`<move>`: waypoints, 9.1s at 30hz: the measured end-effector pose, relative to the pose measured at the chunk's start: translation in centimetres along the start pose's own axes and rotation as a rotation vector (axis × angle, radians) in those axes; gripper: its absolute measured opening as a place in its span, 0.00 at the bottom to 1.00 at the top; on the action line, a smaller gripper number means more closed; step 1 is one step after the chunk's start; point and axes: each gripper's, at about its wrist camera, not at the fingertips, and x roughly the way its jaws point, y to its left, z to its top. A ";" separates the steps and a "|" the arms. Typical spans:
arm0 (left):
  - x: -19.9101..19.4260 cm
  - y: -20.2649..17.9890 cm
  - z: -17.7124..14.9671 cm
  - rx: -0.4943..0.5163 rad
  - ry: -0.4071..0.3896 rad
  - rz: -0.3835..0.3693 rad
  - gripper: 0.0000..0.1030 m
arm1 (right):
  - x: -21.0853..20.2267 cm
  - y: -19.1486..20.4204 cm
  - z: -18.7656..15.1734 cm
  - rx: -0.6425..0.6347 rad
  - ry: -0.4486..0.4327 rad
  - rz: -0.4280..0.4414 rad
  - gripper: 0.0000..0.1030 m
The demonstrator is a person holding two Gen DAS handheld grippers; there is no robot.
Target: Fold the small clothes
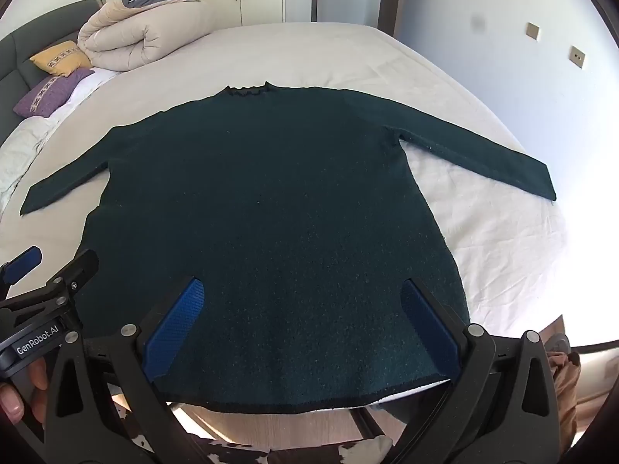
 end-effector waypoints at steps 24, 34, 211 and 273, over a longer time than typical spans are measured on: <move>0.5 0.3 -0.5 -0.002 0.013 -0.006 1.00 | 0.3 0.6 -0.4 -0.029 0.010 -0.016 1.00; 0.6 0.1 -0.4 -0.005 0.015 -0.009 1.00 | 0.4 0.8 -0.6 -0.035 0.011 -0.019 1.00; 12.4 0.5 8.5 0.519 -0.337 0.093 0.87 | 34.3 8.6 28.9 0.349 0.358 0.817 0.07; 16.6 4.1 15.6 0.185 -0.152 -0.058 0.88 | 37.3 -13.5 24.7 0.543 0.223 0.448 0.11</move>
